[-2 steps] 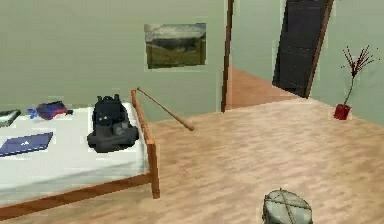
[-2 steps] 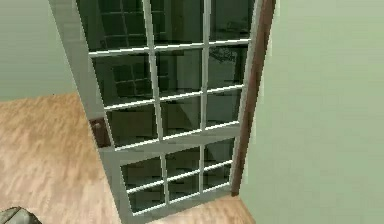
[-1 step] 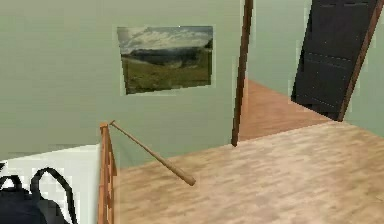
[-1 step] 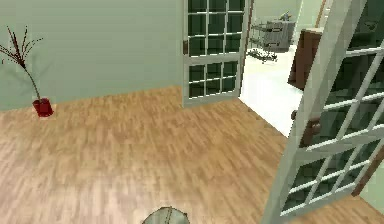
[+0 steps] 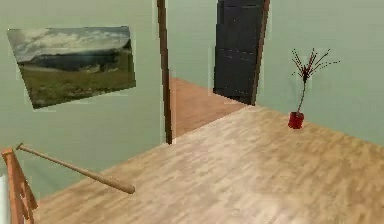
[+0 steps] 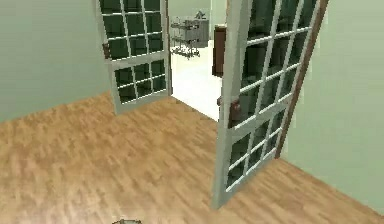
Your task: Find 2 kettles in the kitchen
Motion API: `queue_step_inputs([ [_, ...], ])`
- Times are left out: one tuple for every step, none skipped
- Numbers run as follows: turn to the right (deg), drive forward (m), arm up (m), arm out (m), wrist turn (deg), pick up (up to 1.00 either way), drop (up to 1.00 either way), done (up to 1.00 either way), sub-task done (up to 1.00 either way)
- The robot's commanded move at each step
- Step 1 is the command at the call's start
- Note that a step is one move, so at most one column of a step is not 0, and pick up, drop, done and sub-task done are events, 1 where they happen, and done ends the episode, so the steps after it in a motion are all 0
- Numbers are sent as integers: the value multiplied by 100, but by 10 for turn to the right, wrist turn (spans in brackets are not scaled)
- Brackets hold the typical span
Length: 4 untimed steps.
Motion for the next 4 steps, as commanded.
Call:
queue_step_inputs([
  [0,15,0,0,0,0,0,0,0],
  [-120,0,0,0,0,0,0,0,0],
  [0,30,0,0,0,0,0,0,0],
  [450,0,0,0,0,0,0,0,0],
])
